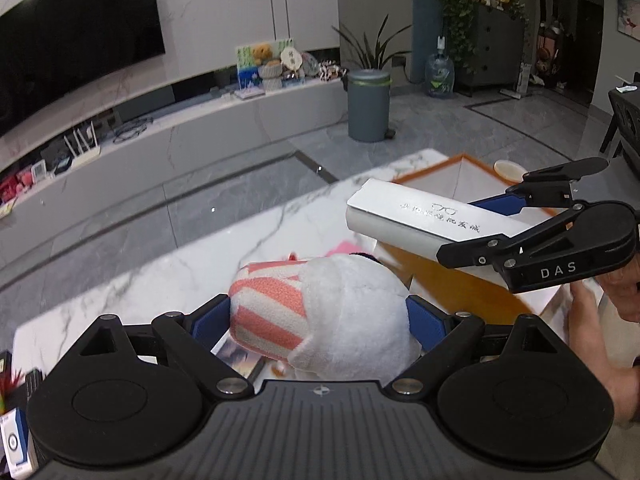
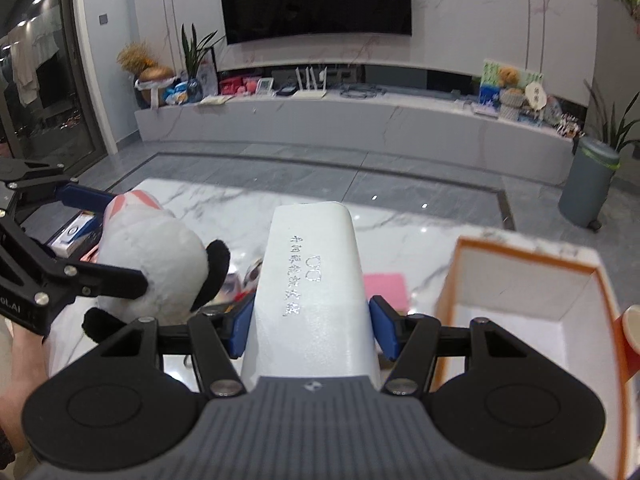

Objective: Organize objects
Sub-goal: 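Lift the glasses case with the right gripper while the left gripper carries the plush, then lower the glasses case and plush into the white box while both grippers carry them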

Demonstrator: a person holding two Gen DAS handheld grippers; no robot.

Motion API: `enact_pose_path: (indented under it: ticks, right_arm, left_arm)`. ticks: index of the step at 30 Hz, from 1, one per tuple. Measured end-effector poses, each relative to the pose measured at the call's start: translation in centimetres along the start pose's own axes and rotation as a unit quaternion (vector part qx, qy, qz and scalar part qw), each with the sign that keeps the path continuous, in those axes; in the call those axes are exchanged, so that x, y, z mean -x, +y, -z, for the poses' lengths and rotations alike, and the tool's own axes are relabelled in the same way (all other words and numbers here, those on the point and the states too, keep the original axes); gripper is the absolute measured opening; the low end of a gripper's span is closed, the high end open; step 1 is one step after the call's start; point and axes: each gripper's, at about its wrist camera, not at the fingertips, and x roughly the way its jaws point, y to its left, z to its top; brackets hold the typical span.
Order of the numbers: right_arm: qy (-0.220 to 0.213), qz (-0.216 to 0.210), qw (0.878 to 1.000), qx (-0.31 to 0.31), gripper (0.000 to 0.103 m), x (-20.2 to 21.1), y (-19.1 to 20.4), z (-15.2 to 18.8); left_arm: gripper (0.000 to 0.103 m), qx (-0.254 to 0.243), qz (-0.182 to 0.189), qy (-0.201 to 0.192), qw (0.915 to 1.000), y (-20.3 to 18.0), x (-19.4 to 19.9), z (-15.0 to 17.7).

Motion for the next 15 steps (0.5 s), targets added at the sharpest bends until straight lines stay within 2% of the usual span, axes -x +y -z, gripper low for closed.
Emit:
enact_pose_path:
  ticks: [9,15]
  right_arm:
    - [-0.022,0.046,0.998,0.02,0.062,3.6,-4.5,-3.0]
    - [-0.03,0.073,0.997,0.016,0.062,5.7,-7.7,-3.6]
  left_arm:
    - [0.103,-0.009,0.018,-0.035,0.9992,-3.2,-1.2,-3.8]
    - [0.103,-0.014,0.036,-0.054,0.9978,-5.8,-3.0,-6.2]
